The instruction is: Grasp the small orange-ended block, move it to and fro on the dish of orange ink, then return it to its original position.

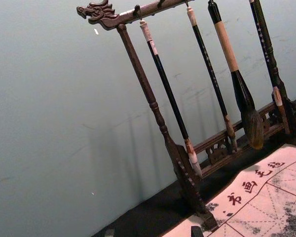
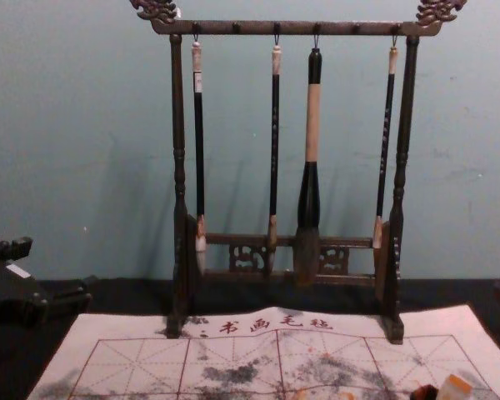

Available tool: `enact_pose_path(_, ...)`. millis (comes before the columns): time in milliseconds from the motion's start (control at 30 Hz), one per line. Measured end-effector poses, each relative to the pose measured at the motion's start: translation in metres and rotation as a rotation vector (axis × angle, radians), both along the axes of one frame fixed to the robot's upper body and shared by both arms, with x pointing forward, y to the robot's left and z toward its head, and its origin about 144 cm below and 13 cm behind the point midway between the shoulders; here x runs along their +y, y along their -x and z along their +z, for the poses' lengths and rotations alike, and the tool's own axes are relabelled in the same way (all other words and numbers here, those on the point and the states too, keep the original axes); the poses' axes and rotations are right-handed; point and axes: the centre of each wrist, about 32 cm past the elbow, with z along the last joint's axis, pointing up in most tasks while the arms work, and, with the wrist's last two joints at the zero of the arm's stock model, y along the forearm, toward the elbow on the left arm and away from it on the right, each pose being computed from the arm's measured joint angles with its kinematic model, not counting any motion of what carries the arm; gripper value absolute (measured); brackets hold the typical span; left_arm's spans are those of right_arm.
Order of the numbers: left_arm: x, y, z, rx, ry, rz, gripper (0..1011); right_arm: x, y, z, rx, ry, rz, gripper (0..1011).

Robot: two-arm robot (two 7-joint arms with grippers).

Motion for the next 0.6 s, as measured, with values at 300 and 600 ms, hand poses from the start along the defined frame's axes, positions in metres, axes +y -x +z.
enact_pose_path(300,0.0000,0.0000,0.0000,0.000,0.000,0.000,1001,-0.0002,-0.0002,0.0002,-0.001,0.000,0.000,1000)
enact_pose_path(600,0.0000,0.0000,0.0000,0.000,0.000,0.000,1001,-0.0003,-0.0003,0.0004,-0.001,0.000,0.000,1000)
